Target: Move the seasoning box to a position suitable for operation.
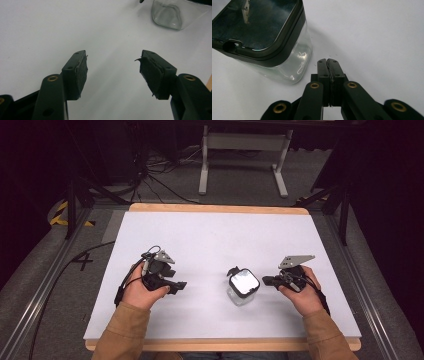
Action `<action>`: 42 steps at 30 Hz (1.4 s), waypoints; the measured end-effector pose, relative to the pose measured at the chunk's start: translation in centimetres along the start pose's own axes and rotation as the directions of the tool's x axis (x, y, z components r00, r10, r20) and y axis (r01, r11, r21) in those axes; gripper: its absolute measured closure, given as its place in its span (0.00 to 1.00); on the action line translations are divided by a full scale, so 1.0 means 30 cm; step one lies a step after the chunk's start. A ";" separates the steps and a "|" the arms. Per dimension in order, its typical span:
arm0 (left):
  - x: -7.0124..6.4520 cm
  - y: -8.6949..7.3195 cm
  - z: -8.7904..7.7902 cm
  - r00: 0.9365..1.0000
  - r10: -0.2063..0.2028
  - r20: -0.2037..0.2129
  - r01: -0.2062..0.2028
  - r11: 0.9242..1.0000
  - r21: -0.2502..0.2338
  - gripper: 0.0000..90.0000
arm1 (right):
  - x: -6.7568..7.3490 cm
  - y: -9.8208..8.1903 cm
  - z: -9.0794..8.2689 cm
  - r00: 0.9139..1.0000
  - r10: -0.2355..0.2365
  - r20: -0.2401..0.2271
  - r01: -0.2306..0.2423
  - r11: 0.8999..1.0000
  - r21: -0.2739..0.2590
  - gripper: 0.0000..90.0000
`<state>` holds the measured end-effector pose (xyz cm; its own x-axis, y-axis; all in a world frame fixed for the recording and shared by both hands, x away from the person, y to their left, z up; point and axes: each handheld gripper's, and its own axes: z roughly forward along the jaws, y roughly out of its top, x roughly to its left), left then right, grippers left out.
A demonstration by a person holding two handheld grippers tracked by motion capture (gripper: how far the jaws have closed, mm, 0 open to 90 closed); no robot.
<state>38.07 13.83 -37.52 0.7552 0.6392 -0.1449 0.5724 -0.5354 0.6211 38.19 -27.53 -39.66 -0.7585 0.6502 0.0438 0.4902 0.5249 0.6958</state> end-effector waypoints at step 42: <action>-0.014 0.025 0.028 0.999 0.035 0.026 -0.035 0.999 0.028 0.42 | 0.062 0.000 0.042 0.996 -0.024 -0.091 0.027 0.999 0.028 1.00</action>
<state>38.46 12.69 -37.65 0.7826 0.6059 -0.1433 0.5540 -0.5727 0.6042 37.33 -25.65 -40.47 -0.8060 0.5847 0.0924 0.4819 0.5574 0.6760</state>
